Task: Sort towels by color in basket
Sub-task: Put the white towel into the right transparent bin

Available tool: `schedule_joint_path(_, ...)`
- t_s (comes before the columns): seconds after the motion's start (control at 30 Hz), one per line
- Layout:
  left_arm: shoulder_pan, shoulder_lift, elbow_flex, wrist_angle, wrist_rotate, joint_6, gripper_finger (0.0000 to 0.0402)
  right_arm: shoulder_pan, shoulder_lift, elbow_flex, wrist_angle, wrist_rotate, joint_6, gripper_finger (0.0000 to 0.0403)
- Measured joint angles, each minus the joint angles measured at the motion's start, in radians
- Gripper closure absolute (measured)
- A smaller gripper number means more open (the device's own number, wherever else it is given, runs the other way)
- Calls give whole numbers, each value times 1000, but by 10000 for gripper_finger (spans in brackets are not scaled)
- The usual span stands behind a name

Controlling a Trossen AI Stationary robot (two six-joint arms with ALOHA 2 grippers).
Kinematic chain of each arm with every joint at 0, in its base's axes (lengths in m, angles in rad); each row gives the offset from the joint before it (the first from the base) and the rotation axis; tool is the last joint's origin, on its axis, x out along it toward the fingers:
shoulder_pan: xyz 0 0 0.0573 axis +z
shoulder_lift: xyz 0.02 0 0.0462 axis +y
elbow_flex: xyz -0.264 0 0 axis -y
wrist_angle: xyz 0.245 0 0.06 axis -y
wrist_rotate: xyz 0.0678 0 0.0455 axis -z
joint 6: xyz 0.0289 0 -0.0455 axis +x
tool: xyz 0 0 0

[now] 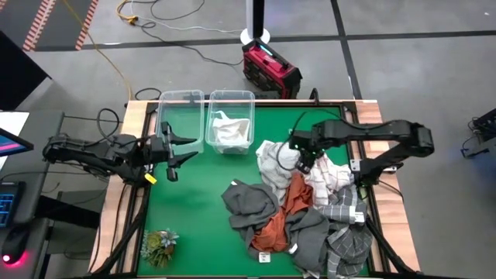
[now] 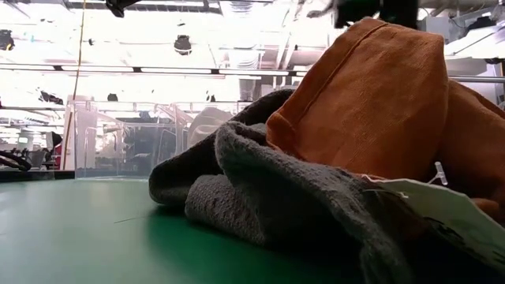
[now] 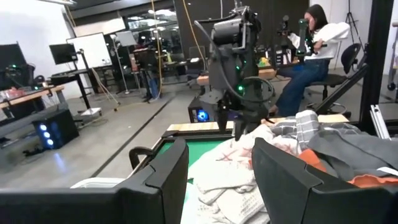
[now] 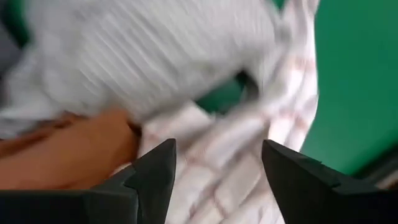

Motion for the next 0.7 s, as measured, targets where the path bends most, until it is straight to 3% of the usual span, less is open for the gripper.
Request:
schedule_joint_path(0.2,0,-1,0,1,0,-13,235,58,7,-99,-53,0,143,138)
schedule_joint_path(0.43,0,-1,0,-4,-1,-8,235,97,26,-157,77,-8,160,168)
schedule_joint_path(0.57,0,-1,0,-5,-3,1,235,99,25,-157,111,-8,150,232)
schedule_joint_path(0.7,0,-1,0,-5,-3,1,235,100,25,-157,174,-38,102,337)
